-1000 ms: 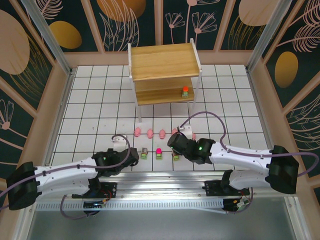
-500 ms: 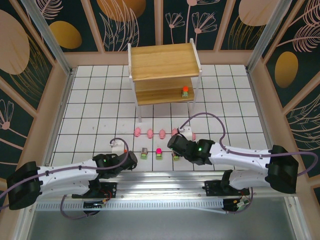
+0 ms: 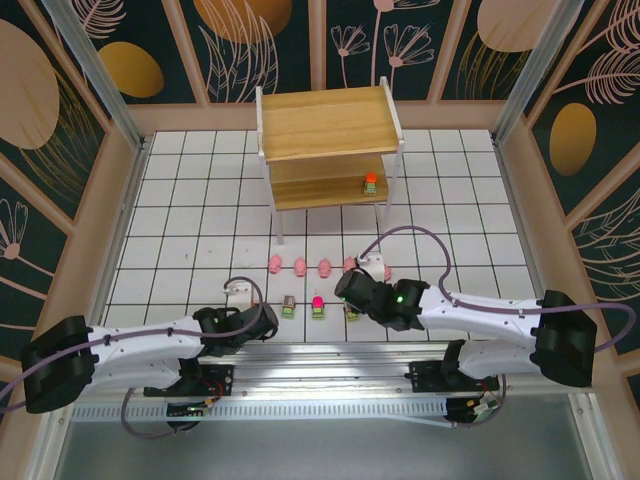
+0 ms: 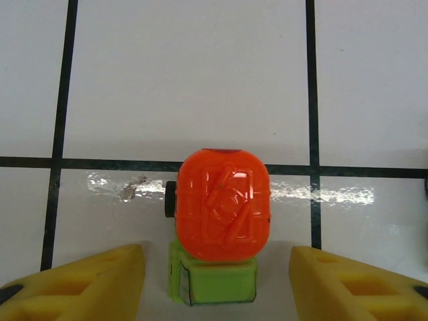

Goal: Place and organize the plastic toys onto the shelf

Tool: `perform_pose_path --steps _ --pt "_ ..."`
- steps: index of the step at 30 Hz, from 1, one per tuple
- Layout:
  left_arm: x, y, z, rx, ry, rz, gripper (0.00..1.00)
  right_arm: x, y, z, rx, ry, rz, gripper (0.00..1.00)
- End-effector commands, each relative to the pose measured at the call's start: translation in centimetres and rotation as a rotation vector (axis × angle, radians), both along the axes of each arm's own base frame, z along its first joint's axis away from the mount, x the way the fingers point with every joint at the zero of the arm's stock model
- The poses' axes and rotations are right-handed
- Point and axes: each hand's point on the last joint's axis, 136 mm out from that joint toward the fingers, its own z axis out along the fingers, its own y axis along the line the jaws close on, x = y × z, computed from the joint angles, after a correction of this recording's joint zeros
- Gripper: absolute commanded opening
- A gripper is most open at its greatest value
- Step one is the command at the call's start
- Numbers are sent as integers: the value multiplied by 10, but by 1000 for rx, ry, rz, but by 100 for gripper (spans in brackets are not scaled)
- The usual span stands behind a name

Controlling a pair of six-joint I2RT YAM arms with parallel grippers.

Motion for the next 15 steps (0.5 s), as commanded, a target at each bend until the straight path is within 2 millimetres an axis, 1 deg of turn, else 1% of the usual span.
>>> perform_pose_path --steps 1,15 --pt "-1 0 -2 1 9 9 56 -4 -5 -9 -15 9 -11 30" --pt "1 -2 -2 7 1 14 45 -5 -6 -9 -20 4 -11 27"
